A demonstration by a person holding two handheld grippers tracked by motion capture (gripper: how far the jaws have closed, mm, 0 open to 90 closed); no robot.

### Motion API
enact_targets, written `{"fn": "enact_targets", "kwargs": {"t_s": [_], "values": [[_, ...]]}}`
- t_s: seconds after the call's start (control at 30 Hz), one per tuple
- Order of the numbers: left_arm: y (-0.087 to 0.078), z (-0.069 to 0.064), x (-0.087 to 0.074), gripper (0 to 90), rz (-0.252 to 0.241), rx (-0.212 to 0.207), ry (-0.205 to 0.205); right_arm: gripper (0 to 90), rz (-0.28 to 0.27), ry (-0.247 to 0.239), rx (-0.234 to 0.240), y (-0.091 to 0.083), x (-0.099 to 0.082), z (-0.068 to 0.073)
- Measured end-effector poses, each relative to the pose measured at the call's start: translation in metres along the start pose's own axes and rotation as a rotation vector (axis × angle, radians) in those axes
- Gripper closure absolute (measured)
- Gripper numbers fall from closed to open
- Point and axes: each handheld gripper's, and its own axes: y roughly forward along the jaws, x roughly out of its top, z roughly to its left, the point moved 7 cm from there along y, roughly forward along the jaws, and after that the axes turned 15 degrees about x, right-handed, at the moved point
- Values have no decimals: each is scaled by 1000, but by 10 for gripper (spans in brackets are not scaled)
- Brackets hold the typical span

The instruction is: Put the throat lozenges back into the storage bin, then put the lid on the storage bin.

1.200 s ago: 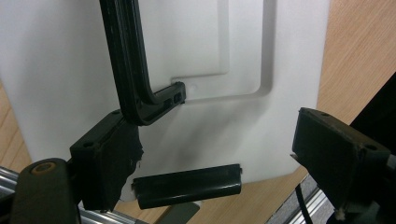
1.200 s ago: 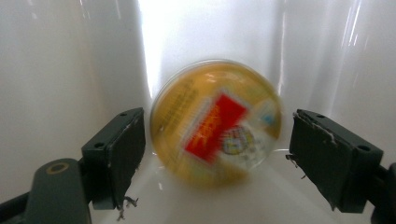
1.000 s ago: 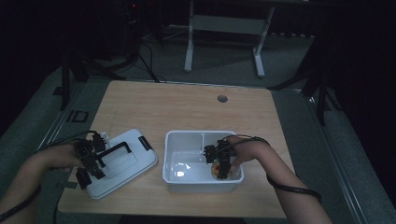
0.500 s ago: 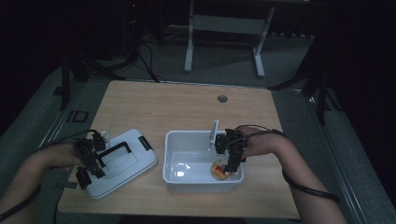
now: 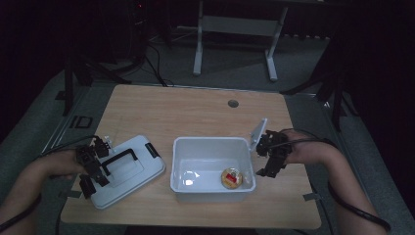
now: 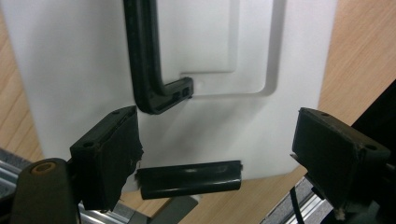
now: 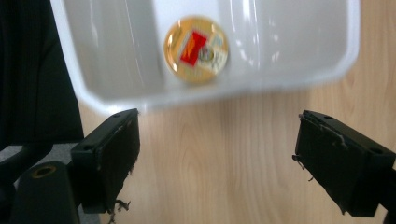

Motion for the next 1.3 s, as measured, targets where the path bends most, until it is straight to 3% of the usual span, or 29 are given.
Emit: {"fn": "enact_targets", "kwargs": {"t_s": [0.17, 0.23, 0.4, 0.83, 0.93, 1.1, 1.3], "values": [[-2, 1, 2, 146, -29, 11, 4, 141, -3, 45, 11, 6, -26, 0], [-1, 2, 2, 147, -31, 13, -4, 141, -5, 84, 21, 14, -44, -1], [3, 4, 3, 146, -43, 34, -3, 145, 15, 119, 33, 30, -66, -6], [6, 16, 5, 148, -69, 80, -5, 145, 17, 182, 59, 62, -94, -8], [7, 15, 6, 201, -82, 79, 9, 145, 20, 201, 67, 68, -98, -7], [6, 14, 9, 393, -82, 121, 61, 147, 19, 213, 78, 71, -101, -8], [9, 11, 7, 570, -1, 139, 108, 148, 11, 206, 80, 71, -99, -8]]}}
